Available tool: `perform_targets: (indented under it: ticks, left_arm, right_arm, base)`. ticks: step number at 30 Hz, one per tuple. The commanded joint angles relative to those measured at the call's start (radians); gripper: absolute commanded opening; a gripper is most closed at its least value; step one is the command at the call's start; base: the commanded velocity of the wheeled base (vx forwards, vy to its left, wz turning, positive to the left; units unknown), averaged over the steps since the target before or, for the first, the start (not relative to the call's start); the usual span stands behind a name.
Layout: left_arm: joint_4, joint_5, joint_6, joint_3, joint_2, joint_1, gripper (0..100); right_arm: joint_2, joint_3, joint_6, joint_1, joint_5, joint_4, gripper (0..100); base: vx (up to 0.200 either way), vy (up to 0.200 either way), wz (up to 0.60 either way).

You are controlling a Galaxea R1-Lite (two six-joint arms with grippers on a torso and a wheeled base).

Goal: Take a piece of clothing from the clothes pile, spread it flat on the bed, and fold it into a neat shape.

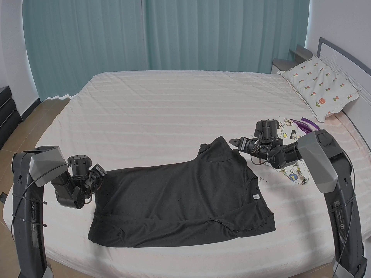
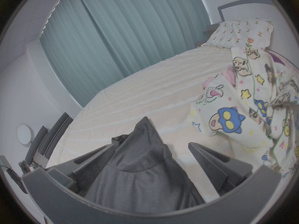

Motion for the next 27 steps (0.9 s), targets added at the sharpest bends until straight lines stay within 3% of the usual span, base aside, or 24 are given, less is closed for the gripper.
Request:
perform_targets:
  ticks: [1, 15, 16, 27]
  left_arm:
    - [-0.001, 0.001, -0.039, 0.022, -0.033, -0.006, 0]
    - [-0.002, 0.000, -0.040, 0.044, -0.040, -0.011, 0]
    - [-0.002, 0.000, -0.040, 0.044, -0.040, -0.011, 0]
    - [-0.002, 0.001, -0.040, 0.047, -0.047, -0.009, 0]
  right_arm:
    - [0.148, -0.158, -0.013, 0.010, 0.002, 0.072, 100]
    - [0.200, -0.185, -0.003, 0.013, 0.004, 0.034, 100]
    - [0.199, -0.185, -0.003, 0.011, 0.005, 0.029, 0]
    - [0.183, -0.185, 0.021, 0.005, -0.004, 0.011, 0]
  base:
    - [0.000, 0.000, 0.00]
    - [0.000, 0.000, 0.00]
    - [0.000, 0.000, 0.00]
    - [0.000, 0.000, 0.00]
